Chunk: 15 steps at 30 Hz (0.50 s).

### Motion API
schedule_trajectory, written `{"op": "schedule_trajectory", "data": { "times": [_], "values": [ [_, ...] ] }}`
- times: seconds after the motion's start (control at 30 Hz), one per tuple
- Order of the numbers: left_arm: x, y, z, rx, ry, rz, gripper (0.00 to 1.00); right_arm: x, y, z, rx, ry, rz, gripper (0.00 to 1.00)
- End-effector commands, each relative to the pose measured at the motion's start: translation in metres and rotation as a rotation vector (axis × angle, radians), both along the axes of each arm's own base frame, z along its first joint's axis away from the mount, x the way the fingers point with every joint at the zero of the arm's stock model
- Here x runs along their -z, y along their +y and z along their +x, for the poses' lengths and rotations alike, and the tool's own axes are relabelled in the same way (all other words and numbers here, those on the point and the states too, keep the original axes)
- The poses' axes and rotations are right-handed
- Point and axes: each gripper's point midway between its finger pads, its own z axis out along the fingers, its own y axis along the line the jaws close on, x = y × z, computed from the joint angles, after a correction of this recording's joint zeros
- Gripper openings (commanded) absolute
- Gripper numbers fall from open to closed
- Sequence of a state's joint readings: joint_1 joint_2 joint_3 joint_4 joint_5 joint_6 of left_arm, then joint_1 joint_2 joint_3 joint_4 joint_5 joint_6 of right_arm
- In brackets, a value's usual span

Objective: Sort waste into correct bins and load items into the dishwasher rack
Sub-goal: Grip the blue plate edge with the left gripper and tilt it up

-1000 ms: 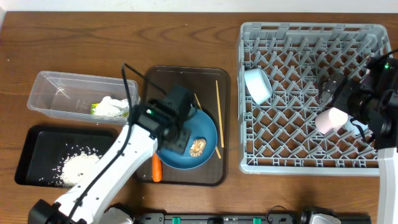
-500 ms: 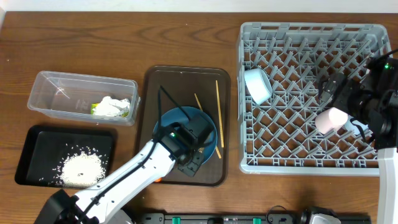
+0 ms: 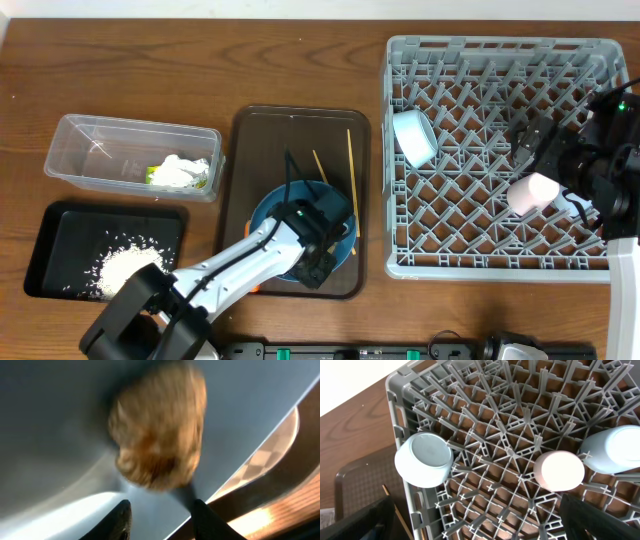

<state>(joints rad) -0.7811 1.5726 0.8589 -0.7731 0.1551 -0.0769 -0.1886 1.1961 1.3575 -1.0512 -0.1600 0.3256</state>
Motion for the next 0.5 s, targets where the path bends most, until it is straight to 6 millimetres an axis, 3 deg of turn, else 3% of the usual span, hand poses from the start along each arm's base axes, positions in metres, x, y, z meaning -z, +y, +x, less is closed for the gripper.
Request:
{"op": "schedule_trajectory", "data": {
  "times": [0.0,0.17,0.47],
  "values": [
    [0.003,0.002,-0.004,0.018,0.015,0.006,0.39,-0.001,-0.003,0.000,0.007,-0.002,0.000,0.98],
    [0.000,0.003,-0.005,0.017,0.022,0.013,0.39,-0.001,-0.004,0.000,0.007,-0.002,0.000,0.98],
    [-0.038,-0.011,0.007,-0.004,-0.029,-0.049,0.41,-0.001,-0.004,0.000,0.008,-0.003,0.000,0.98]
  ]
}}
